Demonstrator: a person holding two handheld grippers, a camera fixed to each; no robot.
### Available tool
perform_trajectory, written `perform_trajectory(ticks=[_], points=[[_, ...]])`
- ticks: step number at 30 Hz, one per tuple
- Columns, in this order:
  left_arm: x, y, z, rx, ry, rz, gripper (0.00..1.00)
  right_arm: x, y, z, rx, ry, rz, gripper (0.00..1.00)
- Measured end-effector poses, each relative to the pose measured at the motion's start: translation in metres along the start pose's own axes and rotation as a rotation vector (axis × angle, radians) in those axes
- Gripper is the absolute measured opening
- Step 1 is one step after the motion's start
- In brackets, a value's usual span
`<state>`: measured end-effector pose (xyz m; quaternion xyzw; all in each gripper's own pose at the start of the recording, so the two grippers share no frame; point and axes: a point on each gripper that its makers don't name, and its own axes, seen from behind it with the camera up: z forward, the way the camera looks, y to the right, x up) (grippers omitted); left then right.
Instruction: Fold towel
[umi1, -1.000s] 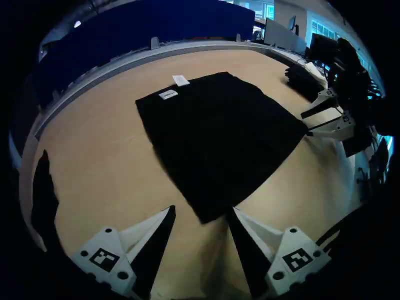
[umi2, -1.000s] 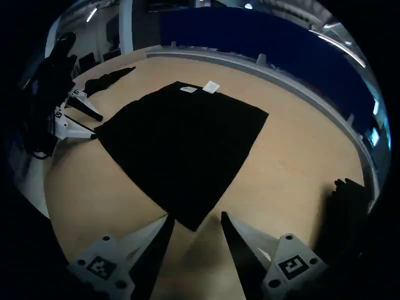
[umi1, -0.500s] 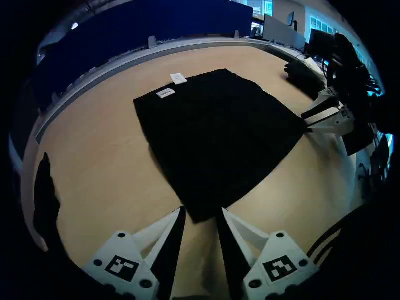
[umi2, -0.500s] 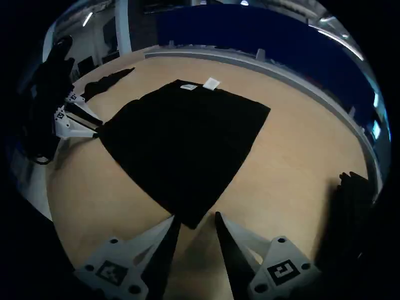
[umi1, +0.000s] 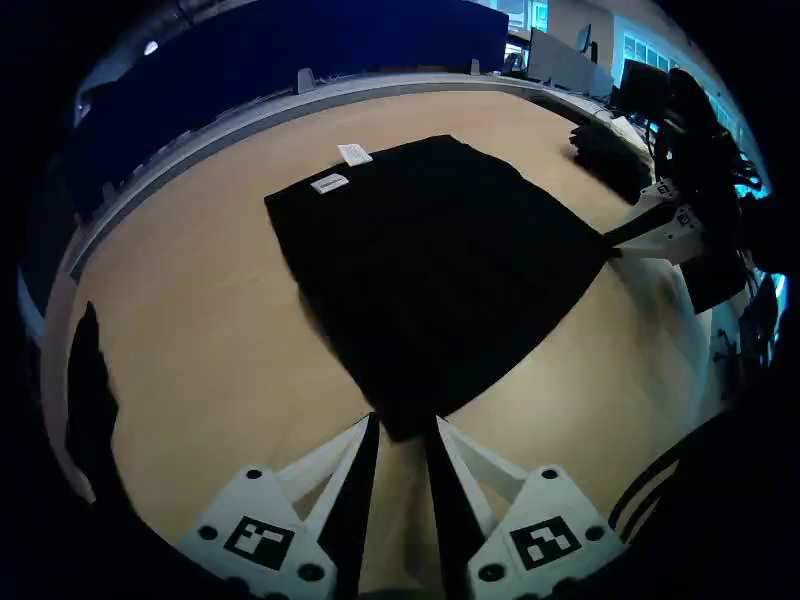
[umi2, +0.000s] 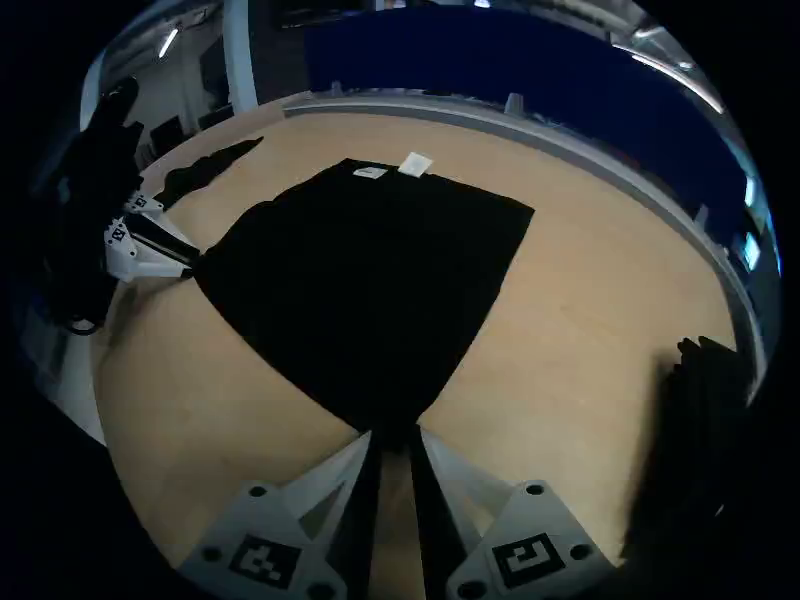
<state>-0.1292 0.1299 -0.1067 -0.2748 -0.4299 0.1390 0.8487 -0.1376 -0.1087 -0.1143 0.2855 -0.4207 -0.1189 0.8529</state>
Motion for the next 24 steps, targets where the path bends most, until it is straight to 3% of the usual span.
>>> perform_trajectory(ticks=[11,24], points=[[0.002,0.000,0.004,0.024,-0.007,0.020,0.08,0.002,-0.002,0.000,0.006,0.002,-0.003,0.15],[0.008,0.003,-0.002,0.019,-0.003,-0.007,0.08,0.011,-0.002,-0.008,0.013,0.019,-0.005,0.13]])
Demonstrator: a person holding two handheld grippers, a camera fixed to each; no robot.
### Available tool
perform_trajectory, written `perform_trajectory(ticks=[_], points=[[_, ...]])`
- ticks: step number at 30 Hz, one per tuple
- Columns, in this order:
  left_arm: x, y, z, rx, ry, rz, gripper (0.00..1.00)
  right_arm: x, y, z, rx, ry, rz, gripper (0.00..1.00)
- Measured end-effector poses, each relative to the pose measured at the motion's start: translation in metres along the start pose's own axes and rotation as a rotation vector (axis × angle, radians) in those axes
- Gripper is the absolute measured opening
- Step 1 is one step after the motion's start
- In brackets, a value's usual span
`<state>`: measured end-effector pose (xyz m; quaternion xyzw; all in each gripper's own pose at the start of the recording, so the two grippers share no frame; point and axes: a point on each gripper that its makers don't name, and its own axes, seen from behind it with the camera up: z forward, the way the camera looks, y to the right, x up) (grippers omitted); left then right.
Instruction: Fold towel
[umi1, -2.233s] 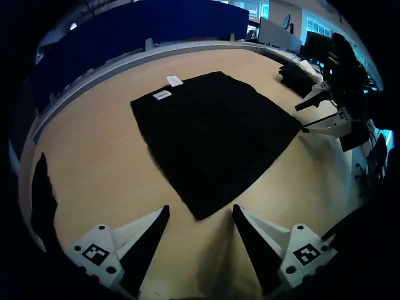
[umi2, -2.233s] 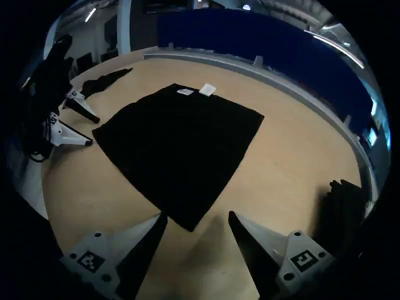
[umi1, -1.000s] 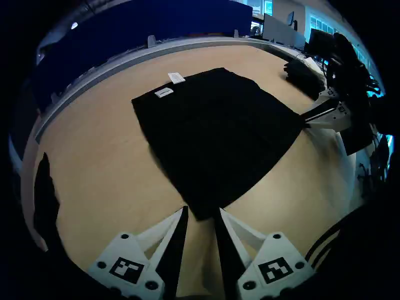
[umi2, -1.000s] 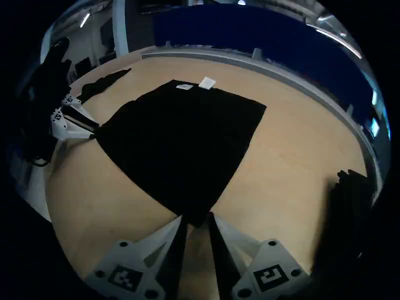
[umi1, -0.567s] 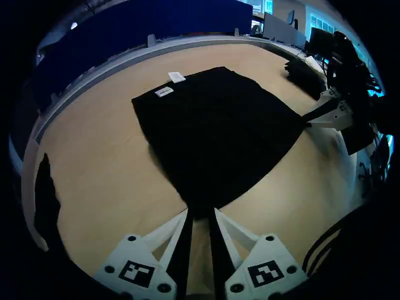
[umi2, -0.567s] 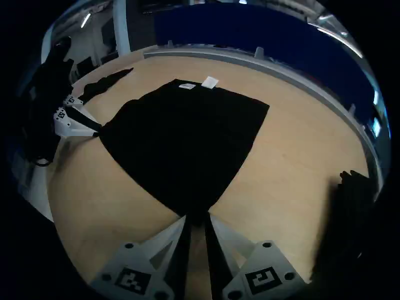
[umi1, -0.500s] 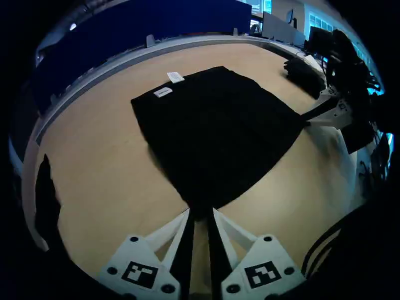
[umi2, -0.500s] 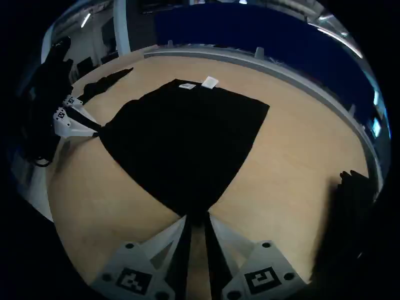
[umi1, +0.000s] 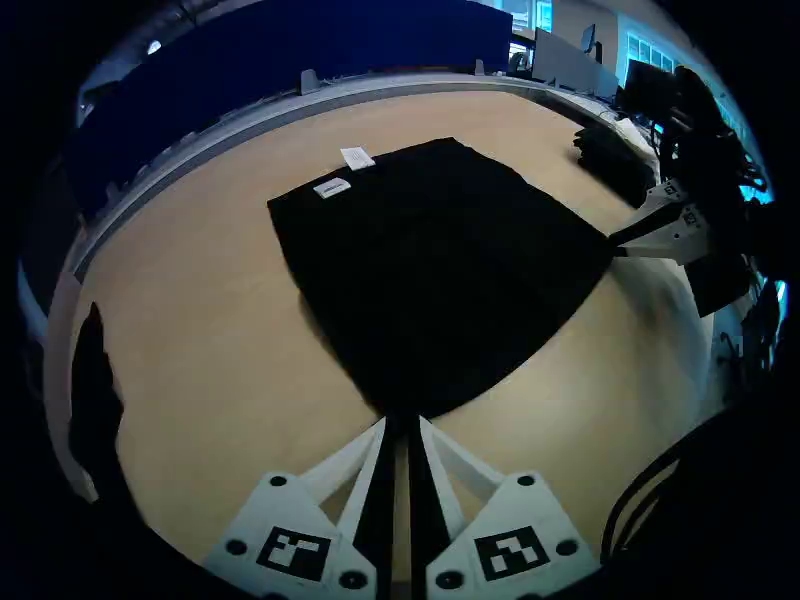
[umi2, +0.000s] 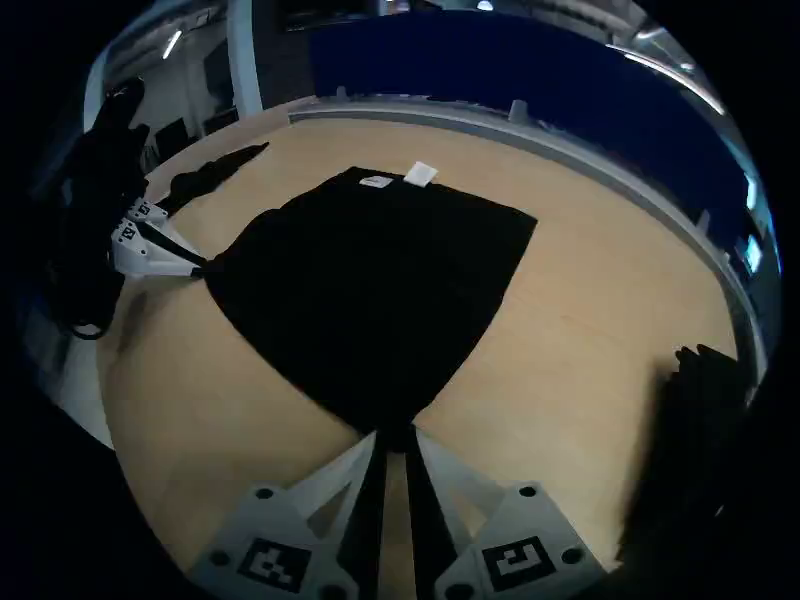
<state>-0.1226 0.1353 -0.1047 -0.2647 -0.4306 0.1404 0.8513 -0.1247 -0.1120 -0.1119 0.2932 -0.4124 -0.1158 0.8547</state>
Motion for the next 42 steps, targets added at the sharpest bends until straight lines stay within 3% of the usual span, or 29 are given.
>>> perform_trajectory(ticks=[13,27,42], points=[[0.019,0.003,-0.029,-0.008,0.030,-0.046,0.08,0.028,0.003,-0.034,-0.002,0.045,0.015,0.12],[0.041,0.013,-0.072,-0.031,0.058,-0.110,0.08,0.051,-0.006,-0.078,0.004,0.069,-0.006,0.13],[0.040,0.027,-0.114,-0.062,0.061,-0.149,0.08,0.063,-0.017,-0.108,0.025,0.072,0.004,0.12]])
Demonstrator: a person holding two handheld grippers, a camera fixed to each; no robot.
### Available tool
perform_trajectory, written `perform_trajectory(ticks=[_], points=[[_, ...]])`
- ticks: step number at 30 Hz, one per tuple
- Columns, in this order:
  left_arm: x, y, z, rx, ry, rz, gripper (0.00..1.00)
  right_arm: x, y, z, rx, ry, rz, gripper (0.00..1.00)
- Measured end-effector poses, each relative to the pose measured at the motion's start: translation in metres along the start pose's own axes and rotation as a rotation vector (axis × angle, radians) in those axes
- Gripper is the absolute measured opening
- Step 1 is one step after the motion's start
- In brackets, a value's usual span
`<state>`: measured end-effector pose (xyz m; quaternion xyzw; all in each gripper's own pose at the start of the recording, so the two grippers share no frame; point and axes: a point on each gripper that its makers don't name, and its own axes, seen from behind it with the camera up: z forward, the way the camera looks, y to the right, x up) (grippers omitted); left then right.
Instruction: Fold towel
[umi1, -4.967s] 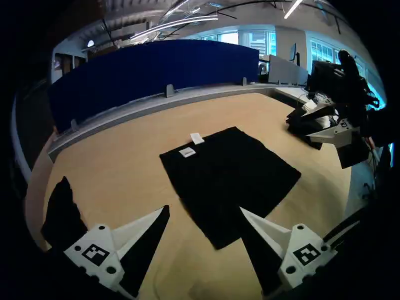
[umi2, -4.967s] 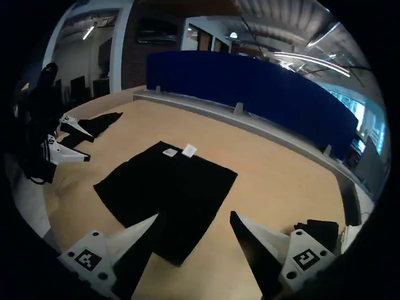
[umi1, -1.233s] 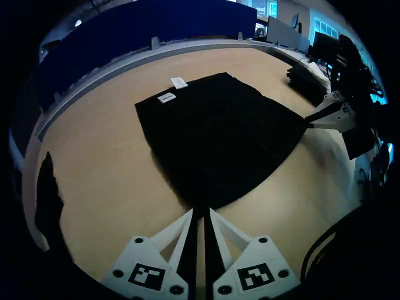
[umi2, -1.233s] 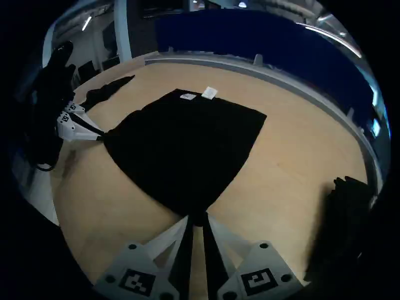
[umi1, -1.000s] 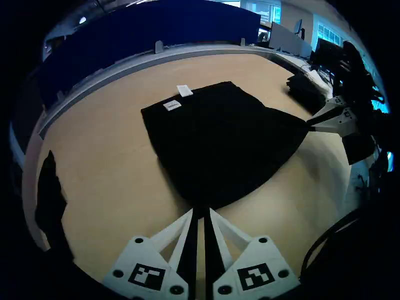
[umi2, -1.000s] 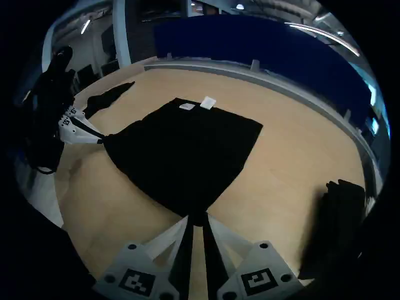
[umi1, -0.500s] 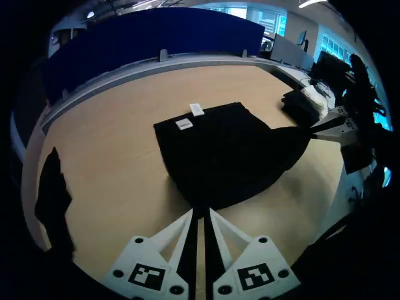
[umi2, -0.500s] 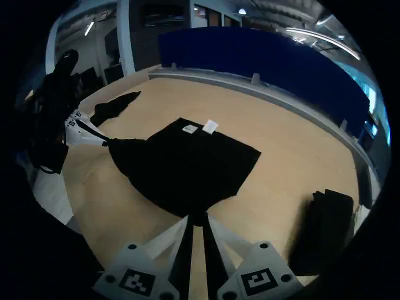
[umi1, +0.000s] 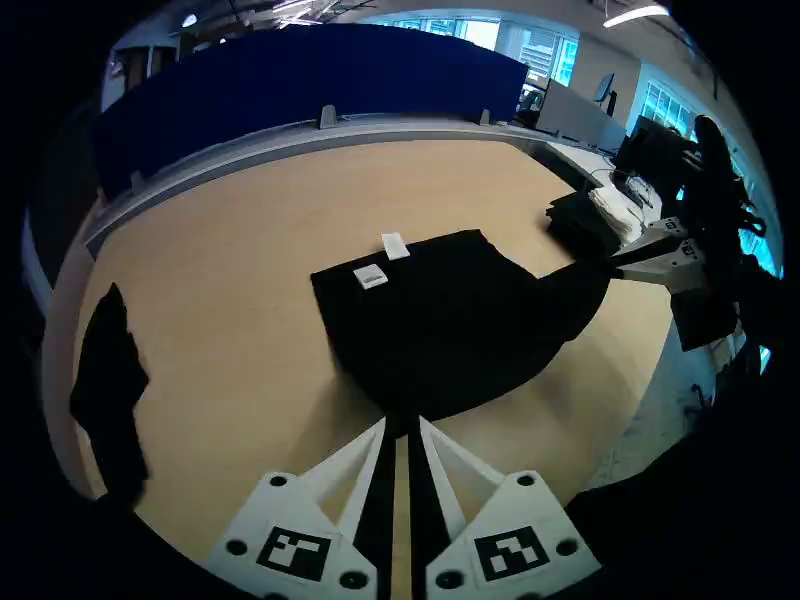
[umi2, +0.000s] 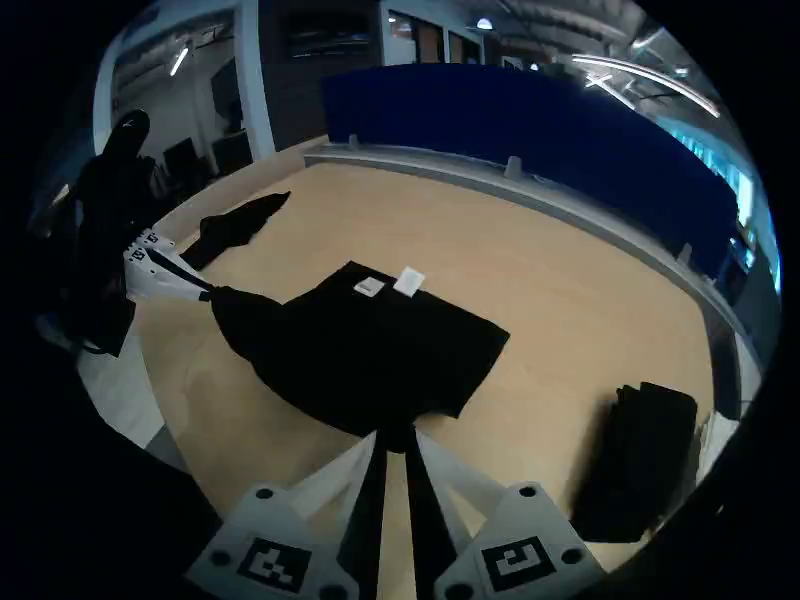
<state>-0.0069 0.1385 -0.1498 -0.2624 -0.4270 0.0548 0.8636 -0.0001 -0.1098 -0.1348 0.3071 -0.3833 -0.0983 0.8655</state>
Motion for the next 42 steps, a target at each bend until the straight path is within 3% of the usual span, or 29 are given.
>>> perform_trajectory(ticks=[9,16,23,30,42], points=[[-0.003,0.003,-0.014,-0.010,0.002,-0.018,0.08,0.004,-0.005,-0.012,0.011,-0.001,0.012,0.12],[-0.006,0.004,-0.014,-0.015,0.004,-0.033,0.08,0.004,-0.006,-0.013,0.009,-0.006,0.014,0.12],[0.002,-0.003,-0.012,-0.001,0.016,-0.046,0.08,0.006,-0.004,-0.011,0.005,-0.010,0.008,0.12],[0.019,-0.013,-0.002,0.013,0.035,-0.043,0.08,0.012,0.006,0.001,-0.008,-0.015,0.003,0.13],[0.040,-0.033,0.030,0.035,0.044,-0.041,0.08,0.022,0.031,0.034,-0.032,-0.023,0.022,0.12]])
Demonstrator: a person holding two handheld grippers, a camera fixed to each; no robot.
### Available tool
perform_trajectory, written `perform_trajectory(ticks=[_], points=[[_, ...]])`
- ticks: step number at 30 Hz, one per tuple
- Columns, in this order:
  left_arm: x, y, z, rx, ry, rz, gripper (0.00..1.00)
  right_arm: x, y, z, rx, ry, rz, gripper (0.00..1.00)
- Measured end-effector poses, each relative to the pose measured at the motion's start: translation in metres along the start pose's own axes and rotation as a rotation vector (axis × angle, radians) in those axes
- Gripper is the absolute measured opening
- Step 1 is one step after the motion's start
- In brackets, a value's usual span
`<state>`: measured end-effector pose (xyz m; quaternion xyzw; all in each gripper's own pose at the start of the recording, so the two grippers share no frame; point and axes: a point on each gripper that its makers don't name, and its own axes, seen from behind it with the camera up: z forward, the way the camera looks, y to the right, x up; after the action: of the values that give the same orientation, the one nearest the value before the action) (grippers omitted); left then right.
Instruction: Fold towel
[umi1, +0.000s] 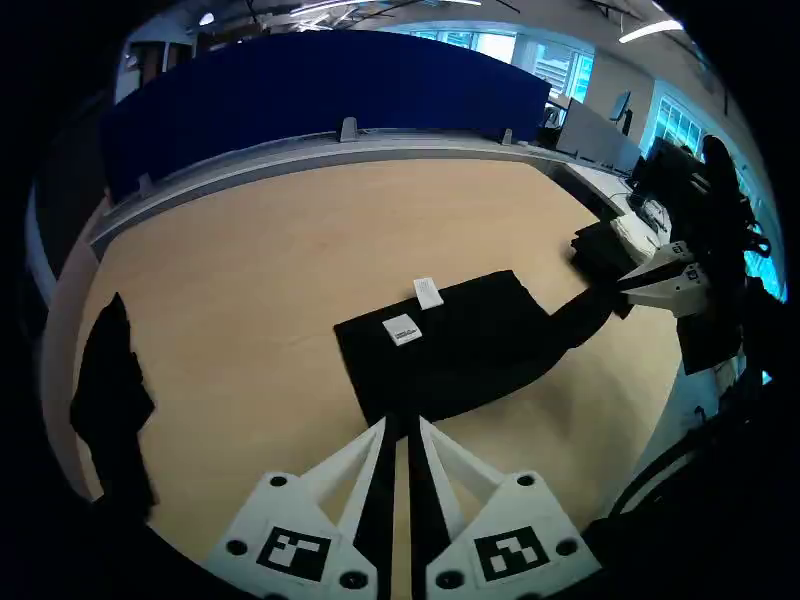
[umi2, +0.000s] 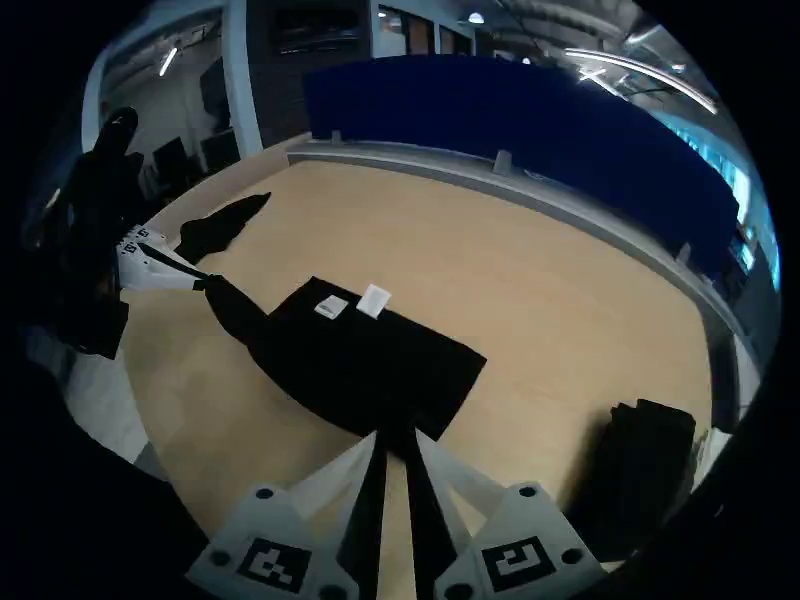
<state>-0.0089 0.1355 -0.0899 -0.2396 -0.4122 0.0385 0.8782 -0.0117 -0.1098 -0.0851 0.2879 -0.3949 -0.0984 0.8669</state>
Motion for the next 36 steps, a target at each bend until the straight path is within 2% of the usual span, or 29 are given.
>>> perform_trajectory(ticks=[14,27,36], points=[[-0.001,-0.014,0.045,0.010,-0.034,-0.002,0.08,-0.008,0.020,0.036,-0.012,-0.041,0.047,0.12],[-0.010,-0.024,0.076,0.026,-0.072,-0.014,0.08,-0.018,0.032,0.062,-0.023,-0.071,0.075,0.13],[-0.005,-0.033,0.097,0.039,-0.075,-0.014,0.09,-0.014,0.046,0.082,-0.050,-0.070,0.088,0.16]])
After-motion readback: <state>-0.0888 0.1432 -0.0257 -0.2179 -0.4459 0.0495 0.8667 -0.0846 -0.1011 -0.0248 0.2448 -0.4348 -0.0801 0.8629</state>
